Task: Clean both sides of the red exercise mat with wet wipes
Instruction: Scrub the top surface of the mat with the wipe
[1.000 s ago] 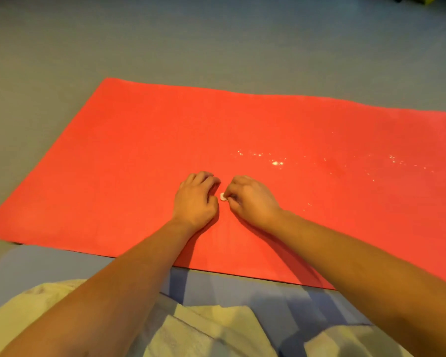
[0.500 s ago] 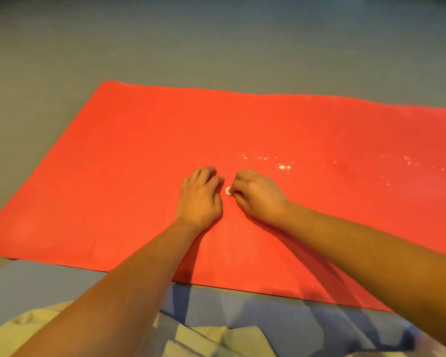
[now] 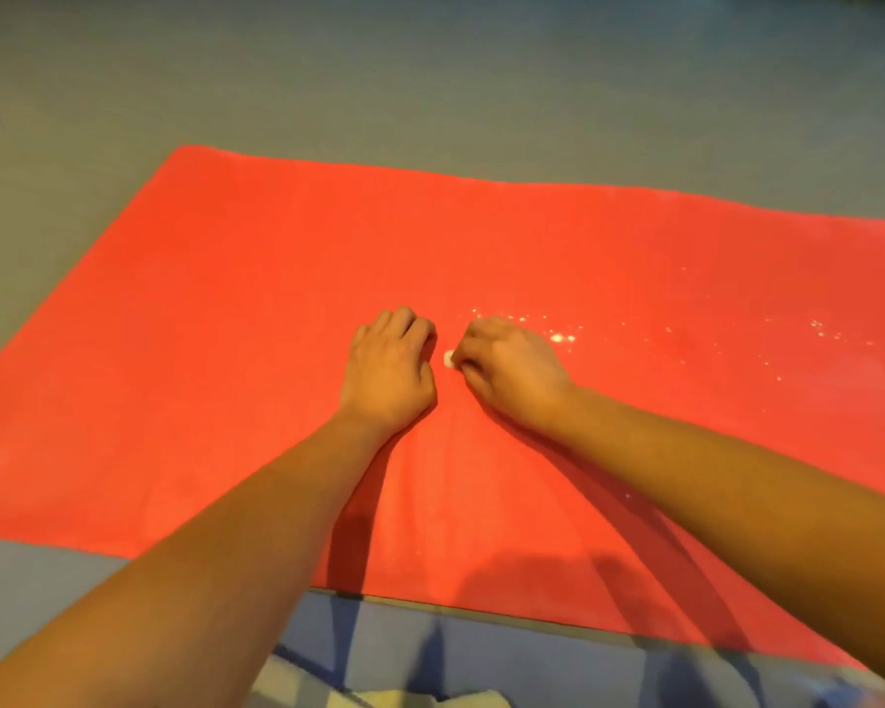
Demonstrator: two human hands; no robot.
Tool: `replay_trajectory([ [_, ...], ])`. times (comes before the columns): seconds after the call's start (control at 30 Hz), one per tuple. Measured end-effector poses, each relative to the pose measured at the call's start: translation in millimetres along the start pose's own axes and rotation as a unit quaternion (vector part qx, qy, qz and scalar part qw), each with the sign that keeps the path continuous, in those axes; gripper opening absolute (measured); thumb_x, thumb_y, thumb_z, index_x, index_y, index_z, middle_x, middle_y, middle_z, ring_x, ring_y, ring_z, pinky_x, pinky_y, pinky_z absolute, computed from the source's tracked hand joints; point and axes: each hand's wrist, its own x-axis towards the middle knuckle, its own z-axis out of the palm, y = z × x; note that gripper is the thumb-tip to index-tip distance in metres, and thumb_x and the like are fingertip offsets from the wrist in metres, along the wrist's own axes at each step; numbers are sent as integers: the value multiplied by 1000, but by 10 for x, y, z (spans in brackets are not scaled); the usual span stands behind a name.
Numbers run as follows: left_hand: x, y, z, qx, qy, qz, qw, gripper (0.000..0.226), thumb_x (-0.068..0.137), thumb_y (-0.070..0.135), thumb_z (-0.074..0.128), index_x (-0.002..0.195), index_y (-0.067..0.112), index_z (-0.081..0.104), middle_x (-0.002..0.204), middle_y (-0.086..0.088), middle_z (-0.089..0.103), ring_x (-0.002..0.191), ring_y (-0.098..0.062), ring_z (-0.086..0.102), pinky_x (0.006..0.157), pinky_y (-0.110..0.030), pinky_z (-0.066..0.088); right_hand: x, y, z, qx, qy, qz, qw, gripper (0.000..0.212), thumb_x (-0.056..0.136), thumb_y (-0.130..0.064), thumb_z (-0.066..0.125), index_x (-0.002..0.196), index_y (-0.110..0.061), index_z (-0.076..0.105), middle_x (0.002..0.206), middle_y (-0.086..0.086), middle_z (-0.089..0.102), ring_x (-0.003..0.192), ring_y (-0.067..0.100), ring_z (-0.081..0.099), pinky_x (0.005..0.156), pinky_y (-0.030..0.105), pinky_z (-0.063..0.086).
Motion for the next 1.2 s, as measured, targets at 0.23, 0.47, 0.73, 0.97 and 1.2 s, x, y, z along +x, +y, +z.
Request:
replay_trajectory([
  [0.23,38,-2,-21,-14,-50,-19,998,61,75,27,48,134,21,60,148,-1,53,136,-22,47,103,-44,42,852,439,25,-41,-5,147,988,21,83,-19,59,95,-22,77,98,4,69,96,32,64,73,37,50],
  [0.47,194,-42,8,-5,-33,-26,999,49,73,32,46,118,23,62,130,3,56,122,-23,51,94,-44,42,243,148,-38,-19,-6,16,1000,14,88,-23,61,93,-25,74,88,-2,63,86,24,62,69,36,47],
  [0.73,444,-74,131,-2,-19,-27,999,44,78,32,48,118,23,62,129,1,54,119,-24,49,94,-44,40,915,689,39,-65,30,65,995,19,88,-22,59,96,-23,76,95,2,69,92,30,64,69,38,48],
  [0.97,736,-142,244,-7,-36,-41,998,47,86,32,45,129,25,61,145,0,53,135,-23,44,105,-46,39,1106,653,84,-70,45,147,986,22,88,-20,58,98,-25,77,95,1,68,94,29,65,66,35,45],
  [1.2,1048,-171,382,1,-34,-32,999,51,87,34,42,134,21,60,148,-2,53,138,-24,44,111,-46,37,906,772,6,-57,36,26,997,15,90,-27,62,95,-27,76,89,-3,67,86,25,65,62,34,45],
])
